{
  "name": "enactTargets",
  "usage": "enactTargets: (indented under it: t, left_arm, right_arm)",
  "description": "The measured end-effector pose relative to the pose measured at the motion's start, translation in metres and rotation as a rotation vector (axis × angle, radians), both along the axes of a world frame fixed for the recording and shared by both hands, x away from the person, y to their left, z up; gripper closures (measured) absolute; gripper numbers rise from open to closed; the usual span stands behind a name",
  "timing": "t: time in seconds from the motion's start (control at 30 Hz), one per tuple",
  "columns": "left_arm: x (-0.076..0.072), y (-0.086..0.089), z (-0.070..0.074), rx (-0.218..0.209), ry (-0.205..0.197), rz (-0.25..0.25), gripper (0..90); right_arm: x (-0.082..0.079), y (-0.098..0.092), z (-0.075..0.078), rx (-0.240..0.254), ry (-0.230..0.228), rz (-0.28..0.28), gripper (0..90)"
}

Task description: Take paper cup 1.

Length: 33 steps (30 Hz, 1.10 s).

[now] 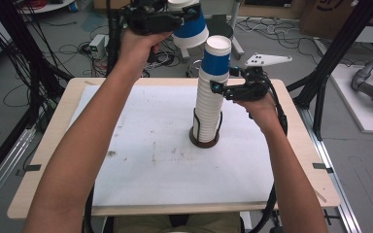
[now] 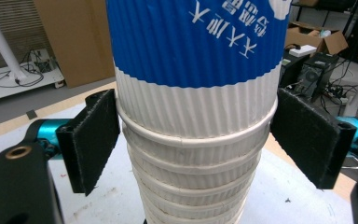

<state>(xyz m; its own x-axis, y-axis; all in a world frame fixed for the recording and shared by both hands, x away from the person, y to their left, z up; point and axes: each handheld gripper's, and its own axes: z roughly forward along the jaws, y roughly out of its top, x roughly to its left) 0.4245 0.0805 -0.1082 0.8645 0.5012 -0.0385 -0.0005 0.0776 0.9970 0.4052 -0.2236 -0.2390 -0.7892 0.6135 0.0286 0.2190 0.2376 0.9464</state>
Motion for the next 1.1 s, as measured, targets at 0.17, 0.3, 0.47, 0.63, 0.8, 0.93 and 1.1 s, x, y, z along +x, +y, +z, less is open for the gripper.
enactTargets:
  t: [0.17,0.3,0.47,0.63,0.8,0.93,1.1]
  left_arm:
    - [-0.003,0.025,-0.015,0.029,0.014,0.019,28.2]
    - [-0.007,0.045,-0.034,0.062,0.023,0.031,28.2]
    - [-0.016,0.071,-0.062,0.095,0.038,0.04,28.2]
    - [-0.027,0.092,-0.093,0.11,0.06,0.054,28.1]
    - [-0.035,0.109,-0.124,0.129,0.085,0.065,28.1]
    - [-0.041,0.123,-0.14,0.137,0.094,0.08,28.0]
    - [-0.052,0.133,-0.159,0.118,0.107,0.083,28.0]
  right_arm:
    - [-0.002,-0.001,0.0,-0.013,-0.014,-0.004,15.7]
    - [-0.006,-0.004,0.0,-0.018,-0.016,0.003,15.7]
    - [-0.017,-0.015,-0.004,-0.048,-0.025,0.017,15.7]
    - [-0.03,-0.026,-0.018,-0.067,-0.021,0.02,15.7]
    - [-0.039,-0.035,-0.034,-0.083,-0.01,0.021,15.7]
    - [-0.045,-0.042,-0.045,-0.098,-0.008,0.001,15.7]
    - [-0.054,-0.05,-0.065,-0.115,0.008,-0.01,15.7]
